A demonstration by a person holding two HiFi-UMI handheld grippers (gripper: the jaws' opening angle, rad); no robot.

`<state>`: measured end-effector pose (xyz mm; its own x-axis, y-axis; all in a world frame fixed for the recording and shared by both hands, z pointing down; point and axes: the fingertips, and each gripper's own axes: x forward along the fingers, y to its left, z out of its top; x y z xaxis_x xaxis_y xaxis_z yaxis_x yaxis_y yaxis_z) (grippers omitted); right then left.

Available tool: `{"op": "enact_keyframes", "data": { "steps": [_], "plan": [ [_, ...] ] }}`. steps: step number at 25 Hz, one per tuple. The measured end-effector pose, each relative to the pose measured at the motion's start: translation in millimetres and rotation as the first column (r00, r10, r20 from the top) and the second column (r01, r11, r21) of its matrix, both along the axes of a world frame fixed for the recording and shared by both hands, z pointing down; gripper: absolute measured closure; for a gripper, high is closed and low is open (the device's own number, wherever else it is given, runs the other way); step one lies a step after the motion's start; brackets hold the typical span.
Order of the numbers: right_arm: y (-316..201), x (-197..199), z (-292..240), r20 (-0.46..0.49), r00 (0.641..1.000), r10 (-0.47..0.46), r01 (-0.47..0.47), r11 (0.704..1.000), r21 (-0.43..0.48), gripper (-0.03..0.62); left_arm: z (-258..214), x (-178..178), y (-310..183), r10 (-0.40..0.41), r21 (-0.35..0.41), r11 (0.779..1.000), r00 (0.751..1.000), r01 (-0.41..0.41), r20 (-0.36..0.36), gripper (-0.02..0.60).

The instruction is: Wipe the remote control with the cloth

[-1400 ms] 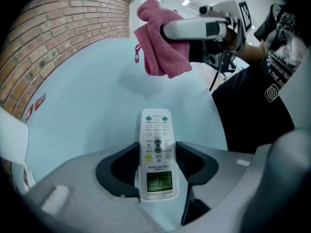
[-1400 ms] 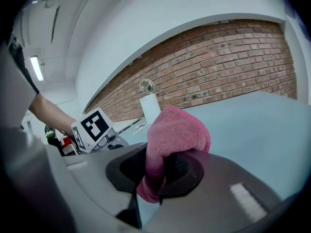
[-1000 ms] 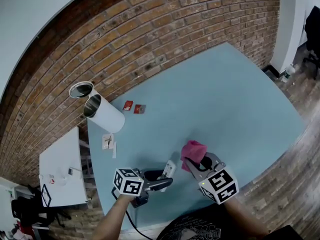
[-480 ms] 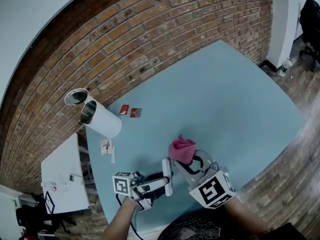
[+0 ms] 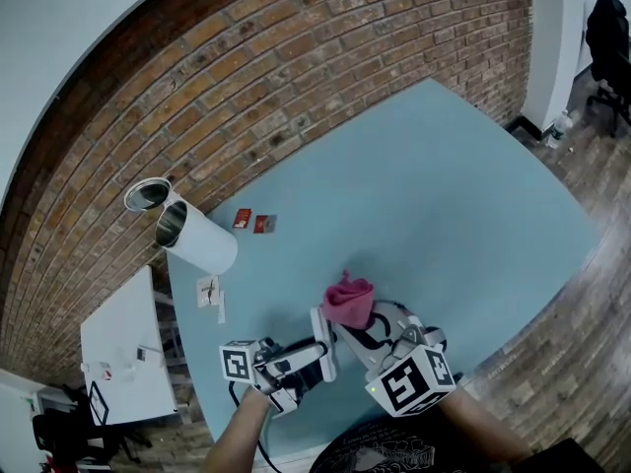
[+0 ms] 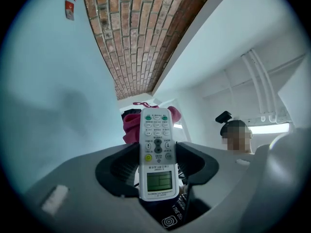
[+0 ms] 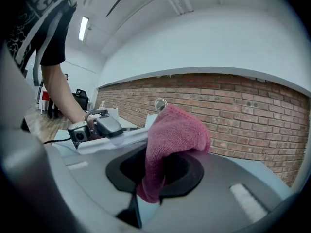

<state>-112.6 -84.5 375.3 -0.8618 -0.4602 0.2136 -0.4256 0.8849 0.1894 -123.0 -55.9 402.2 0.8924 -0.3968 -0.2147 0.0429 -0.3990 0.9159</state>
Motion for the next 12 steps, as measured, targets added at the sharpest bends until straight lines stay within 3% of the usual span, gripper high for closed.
{"op": "enact_keyframes", "data": {
  "steps": [7, 12],
  "plan": [
    [13, -9, -6, 0.026, 0.998, -0.049, 0.049, 0.999, -0.010, 0.528, -4, -9, -16, -0.100, -0.043, 0.994, 0.992, 0.097, -0.072, 0.342],
    [18, -10, -3, 0.041, 0.997, -0.072, 0.072, 0.997, 0.004, 0.528, -13, -18, -26, -0.177, -0.056, 0.984, 0.974, 0.170, -0.144, 0.342]
  ]
}}
